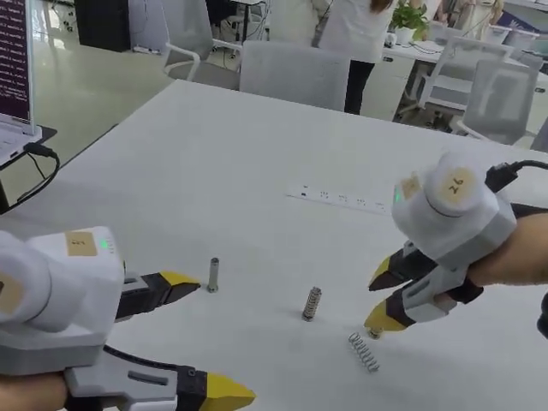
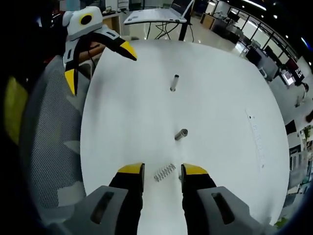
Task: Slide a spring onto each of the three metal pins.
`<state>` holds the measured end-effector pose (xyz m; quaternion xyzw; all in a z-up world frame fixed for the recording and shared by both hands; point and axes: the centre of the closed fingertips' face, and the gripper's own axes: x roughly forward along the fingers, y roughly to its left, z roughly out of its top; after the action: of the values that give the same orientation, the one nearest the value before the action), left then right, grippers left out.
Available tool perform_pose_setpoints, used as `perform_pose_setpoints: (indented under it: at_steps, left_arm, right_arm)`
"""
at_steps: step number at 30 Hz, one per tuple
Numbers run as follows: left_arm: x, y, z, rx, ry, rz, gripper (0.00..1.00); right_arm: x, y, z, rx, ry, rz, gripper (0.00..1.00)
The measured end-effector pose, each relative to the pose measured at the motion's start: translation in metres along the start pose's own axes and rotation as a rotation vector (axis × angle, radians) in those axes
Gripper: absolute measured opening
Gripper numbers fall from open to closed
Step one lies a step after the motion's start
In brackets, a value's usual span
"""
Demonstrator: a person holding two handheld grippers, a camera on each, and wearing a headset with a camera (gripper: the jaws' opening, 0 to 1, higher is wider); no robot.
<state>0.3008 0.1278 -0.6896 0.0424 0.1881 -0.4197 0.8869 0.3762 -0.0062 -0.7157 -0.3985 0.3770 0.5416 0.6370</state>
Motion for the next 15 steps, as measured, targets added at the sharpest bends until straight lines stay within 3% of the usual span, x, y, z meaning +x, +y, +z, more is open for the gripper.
perform_pose_setpoints:
  at_steps: [15]
  left_arm:
    - [-0.001, -0.003, 0.000, -0.003, 0.000, -0.007, 0.77]
  right_arm:
    - [0.031, 0.018, -0.045, 0.166, 0.000, 0.003, 0.27]
